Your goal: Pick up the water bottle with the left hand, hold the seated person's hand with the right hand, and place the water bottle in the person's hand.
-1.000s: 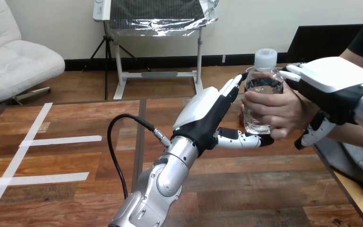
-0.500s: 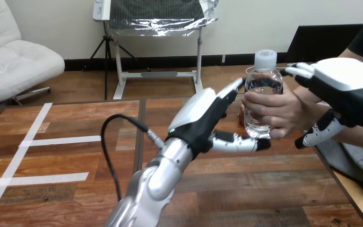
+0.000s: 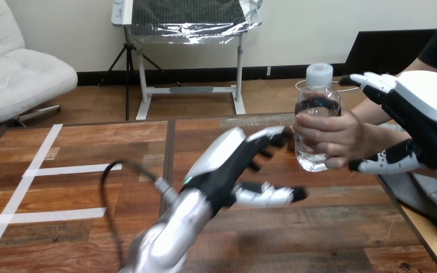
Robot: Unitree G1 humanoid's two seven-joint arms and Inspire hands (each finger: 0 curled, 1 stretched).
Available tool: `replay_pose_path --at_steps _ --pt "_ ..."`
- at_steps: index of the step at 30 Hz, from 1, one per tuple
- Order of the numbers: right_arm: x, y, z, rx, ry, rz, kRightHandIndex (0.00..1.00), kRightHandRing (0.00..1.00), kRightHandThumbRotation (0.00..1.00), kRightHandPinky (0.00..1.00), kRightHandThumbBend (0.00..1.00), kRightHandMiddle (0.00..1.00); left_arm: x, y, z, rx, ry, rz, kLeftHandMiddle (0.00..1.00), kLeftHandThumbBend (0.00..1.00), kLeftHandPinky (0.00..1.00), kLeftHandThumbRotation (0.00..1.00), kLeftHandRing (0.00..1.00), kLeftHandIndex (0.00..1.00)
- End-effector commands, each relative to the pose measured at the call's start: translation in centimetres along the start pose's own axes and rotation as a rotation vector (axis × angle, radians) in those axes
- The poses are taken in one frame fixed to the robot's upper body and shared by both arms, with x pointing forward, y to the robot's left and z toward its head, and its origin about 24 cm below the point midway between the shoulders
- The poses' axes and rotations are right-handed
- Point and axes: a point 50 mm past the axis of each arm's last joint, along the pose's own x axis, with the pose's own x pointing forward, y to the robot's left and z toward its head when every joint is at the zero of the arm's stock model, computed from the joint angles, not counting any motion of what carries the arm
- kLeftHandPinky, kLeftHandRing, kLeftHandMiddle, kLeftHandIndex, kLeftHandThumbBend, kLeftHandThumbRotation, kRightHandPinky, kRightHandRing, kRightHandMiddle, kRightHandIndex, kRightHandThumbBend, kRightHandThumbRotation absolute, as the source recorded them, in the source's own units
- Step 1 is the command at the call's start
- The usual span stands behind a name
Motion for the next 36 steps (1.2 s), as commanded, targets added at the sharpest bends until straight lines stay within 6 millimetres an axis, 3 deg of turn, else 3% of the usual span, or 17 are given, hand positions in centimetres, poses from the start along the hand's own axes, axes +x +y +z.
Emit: replay_pose_path --at_steps 1,11,18,36 --pt "-2.0 -1.1 1.4 0.085 -0.059 -0.219 0.89 0.91 0.13 0.83 0.56 0.92 -2.2 1.7 0.1 0.004 -0.022 0.085 0.81 0.63 0.67 0.35 0.78 0.82" --pt "-3.7 0.9 2.4 0.229 -0.139 -0.347 0.85 0.89 0.1 0.8 0.43 0.9 -5.6 1.1 -1.0 -0.075 0.026 0.194 0.78 0.61 0.64 0.29 0.75 0.79" --pt "-4.1 2.7 2.9 0.322 -0.209 -0.413 0.84 0.88 0.03 0.79 0.35 0.89 -7.9 0.3 -1.4 -0.272 0.009 0.327 0.77 0.6 0.64 0.17 0.74 0.77" --pt "-3.4 6.6 4.2 0.538 -0.331 -0.394 0.8 0.84 0.0 0.72 0.26 0.87 -10.4 -1.8 -0.8 -0.56 -0.131 0.599 0.77 0.47 0.65 0.1 0.73 0.77"
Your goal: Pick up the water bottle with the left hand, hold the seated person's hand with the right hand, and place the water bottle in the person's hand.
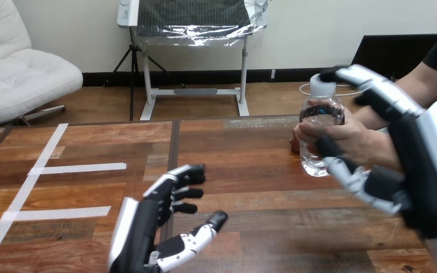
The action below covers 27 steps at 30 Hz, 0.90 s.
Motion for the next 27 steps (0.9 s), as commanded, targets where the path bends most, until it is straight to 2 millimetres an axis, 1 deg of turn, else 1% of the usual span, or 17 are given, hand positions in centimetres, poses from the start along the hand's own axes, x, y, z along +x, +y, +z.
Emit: replay_pose_path --at_steps 1,7,12,18,27 --pt "0.2 1.4 -0.2 0.099 -0.014 -0.001 0.8 0.84 0.0 0.72 0.25 0.88 0.5 -1.0 1.7 -0.128 -0.138 0.09 0.78 0.46 0.65 0.1 0.73 0.77" --pt "0.3 2.5 -0.3 0.152 -0.012 0.04 0.81 0.86 0.0 0.75 0.2 0.89 0.0 -1.4 1.7 -0.171 -0.162 0.108 0.78 0.44 0.68 0.1 0.74 0.78" --pt "0.3 3.2 -0.4 0.174 -0.012 0.061 0.81 0.86 0.0 0.76 0.18 0.89 -0.2 -1.7 1.8 -0.205 -0.18 0.114 0.78 0.43 0.67 0.09 0.73 0.77" --pt "0.2 3.9 -0.4 0.181 0.003 0.075 0.81 0.86 0.0 0.79 0.17 0.88 -0.3 -1.8 2.0 -0.218 -0.191 0.122 0.77 0.42 0.64 0.07 0.71 0.76" --pt "0.1 4.9 -0.4 0.232 0.017 0.102 0.83 0.87 0.0 0.85 0.13 0.89 -0.3 -1.7 2.4 -0.224 -0.215 0.127 0.76 0.42 0.61 0.09 0.7 0.75"
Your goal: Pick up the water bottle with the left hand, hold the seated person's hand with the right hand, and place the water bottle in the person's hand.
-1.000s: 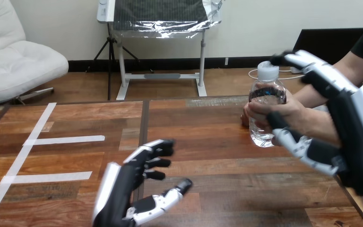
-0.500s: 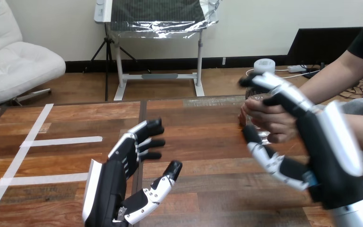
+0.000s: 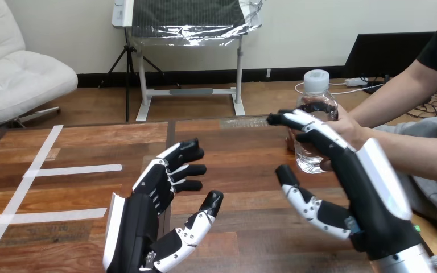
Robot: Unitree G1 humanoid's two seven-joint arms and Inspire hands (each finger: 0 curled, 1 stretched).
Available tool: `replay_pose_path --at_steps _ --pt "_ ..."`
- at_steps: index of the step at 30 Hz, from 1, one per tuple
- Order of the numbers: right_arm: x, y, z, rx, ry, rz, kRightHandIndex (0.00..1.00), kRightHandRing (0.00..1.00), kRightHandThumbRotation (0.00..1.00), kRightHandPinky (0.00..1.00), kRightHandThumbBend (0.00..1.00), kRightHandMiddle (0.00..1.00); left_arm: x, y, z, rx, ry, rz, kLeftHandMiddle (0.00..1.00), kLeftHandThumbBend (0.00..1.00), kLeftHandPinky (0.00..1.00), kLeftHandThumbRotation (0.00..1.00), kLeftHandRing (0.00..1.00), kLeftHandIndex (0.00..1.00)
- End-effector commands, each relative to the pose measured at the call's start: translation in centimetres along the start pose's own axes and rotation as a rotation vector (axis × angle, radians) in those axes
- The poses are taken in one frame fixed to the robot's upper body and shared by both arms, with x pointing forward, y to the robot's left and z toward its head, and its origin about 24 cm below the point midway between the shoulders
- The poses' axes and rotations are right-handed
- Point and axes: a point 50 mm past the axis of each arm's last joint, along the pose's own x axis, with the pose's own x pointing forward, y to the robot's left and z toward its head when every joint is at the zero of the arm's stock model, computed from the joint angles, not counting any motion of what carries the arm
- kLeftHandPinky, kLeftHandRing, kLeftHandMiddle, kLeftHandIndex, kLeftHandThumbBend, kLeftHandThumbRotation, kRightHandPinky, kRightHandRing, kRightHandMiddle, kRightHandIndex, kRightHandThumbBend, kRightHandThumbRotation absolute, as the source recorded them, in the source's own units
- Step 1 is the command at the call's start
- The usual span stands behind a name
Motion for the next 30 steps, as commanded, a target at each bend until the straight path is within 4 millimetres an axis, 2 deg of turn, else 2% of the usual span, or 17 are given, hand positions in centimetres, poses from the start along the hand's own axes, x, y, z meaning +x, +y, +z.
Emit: replay_pose_path --at_steps 1,14,30 --pt "0.9 0.3 0.5 0.03 -0.047 -0.007 0.84 0.87 0.0 0.85 0.13 0.89 0.3 -0.8 0.9 -0.085 -0.051 0.076 0.75 0.42 0.61 0.1 0.7 0.75" --pt "0.9 1.0 0.5 0.065 -0.047 0.017 0.87 0.89 0.0 0.88 0.11 0.91 0.5 -0.8 1.5 -0.092 -0.075 0.084 0.74 0.44 0.6 0.16 0.68 0.74" --pt "0.9 1.6 0.7 0.088 -0.043 0.012 0.88 0.89 0.0 0.89 0.09 0.9 0.6 -0.8 1.6 -0.092 -0.088 0.079 0.73 0.45 0.6 0.14 0.67 0.73"
